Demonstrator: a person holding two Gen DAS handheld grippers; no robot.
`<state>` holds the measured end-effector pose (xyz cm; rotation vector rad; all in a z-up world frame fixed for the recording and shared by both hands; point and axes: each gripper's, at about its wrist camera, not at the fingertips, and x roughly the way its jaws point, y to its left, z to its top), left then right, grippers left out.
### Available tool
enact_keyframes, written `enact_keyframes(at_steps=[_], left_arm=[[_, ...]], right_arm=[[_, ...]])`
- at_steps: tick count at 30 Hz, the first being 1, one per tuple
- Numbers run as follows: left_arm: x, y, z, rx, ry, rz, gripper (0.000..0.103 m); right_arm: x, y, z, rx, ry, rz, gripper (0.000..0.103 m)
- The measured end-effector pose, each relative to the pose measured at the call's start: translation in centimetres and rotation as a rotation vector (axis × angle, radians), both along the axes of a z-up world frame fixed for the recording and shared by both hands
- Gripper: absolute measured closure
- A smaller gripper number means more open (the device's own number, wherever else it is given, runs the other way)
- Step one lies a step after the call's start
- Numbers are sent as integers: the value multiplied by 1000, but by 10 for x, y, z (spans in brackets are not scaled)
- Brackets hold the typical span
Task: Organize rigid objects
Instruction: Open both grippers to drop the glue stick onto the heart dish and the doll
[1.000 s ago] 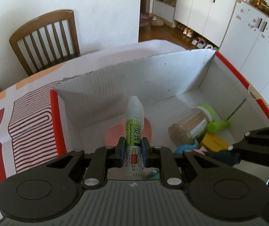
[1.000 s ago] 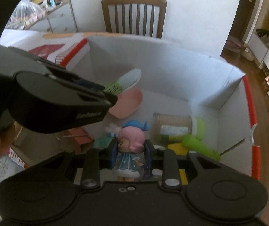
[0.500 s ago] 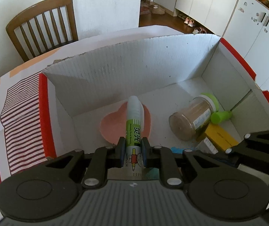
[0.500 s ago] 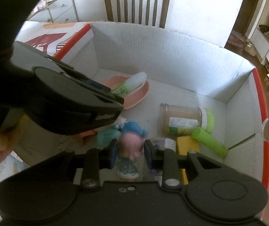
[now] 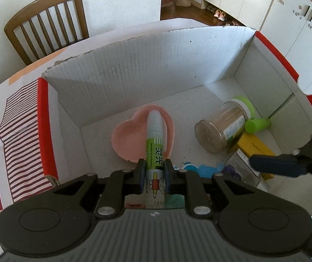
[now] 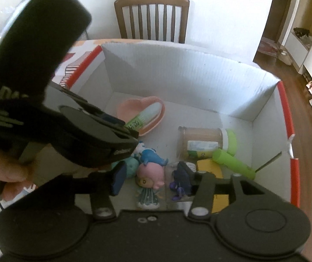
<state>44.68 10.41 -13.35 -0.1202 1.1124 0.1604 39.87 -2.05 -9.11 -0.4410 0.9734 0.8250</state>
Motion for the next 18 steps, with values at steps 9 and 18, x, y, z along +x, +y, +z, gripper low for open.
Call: enact_keyframes(at_steps=[9,18], left_arm=[[-2,-2,5,-5,-5,33,85],[-15,-6,17,-14,-46,48,85]], right_arm=[[6,-22,14,44,-19,-38,41],[6,-42,29,92,-42,-71,37]])
